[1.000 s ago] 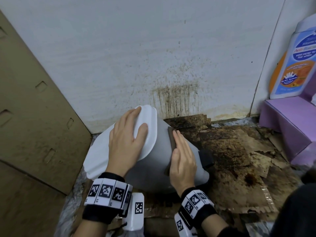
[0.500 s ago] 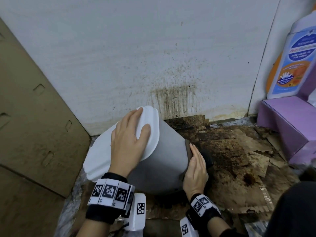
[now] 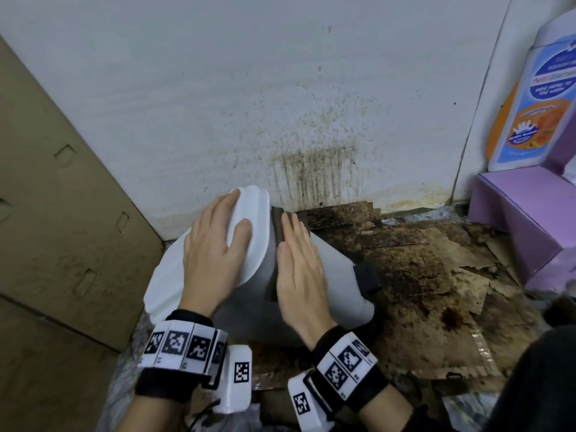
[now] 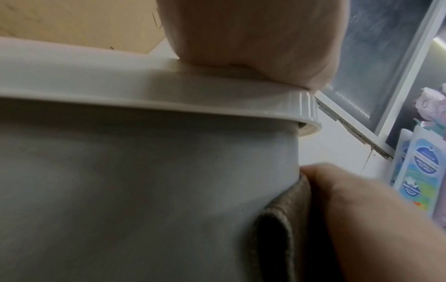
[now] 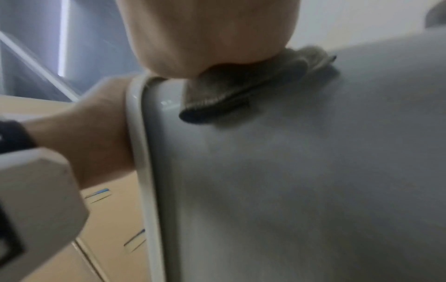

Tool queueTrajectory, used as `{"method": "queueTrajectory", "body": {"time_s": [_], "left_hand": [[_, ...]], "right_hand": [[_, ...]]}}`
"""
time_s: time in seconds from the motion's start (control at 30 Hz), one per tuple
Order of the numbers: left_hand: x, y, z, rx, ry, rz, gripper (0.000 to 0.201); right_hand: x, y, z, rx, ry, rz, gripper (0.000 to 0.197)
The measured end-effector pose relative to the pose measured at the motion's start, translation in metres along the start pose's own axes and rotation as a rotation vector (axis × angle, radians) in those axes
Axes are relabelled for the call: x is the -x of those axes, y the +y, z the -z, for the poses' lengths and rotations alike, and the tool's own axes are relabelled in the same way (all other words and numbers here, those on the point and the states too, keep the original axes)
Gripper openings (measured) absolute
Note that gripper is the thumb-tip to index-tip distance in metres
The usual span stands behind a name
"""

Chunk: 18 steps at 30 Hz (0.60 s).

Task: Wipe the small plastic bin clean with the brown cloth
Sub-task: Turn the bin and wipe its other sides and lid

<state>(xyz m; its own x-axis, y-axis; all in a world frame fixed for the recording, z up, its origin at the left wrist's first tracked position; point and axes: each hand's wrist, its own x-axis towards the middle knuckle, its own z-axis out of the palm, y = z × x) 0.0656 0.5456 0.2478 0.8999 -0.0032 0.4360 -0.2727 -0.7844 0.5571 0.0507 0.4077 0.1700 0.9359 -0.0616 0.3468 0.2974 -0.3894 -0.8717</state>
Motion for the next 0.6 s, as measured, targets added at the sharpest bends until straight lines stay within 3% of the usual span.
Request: {"method": "queueTrajectory", "body": {"time_s": [0.07, 0.2, 0.6], "left_hand": [[0.000, -0.004, 0.002, 0.010, 0.002, 0.009, 0.056], [0.000, -0.003, 0.003, 0.012, -0.006, -0.008, 0.058], [-0.001, -0.005, 0.004, 0.040, 0.006, 0.021, 0.056]], "right_hand": [[-0.004, 0.001, 0.004, 0.038, -0.046, 0.081, 0.055], [0.002, 0.031, 0.006, 0.105, 0.066, 0.178, 0.053], [0.027, 0.111, 0.021, 0.037, 0.178, -0.239, 0.059]]}}
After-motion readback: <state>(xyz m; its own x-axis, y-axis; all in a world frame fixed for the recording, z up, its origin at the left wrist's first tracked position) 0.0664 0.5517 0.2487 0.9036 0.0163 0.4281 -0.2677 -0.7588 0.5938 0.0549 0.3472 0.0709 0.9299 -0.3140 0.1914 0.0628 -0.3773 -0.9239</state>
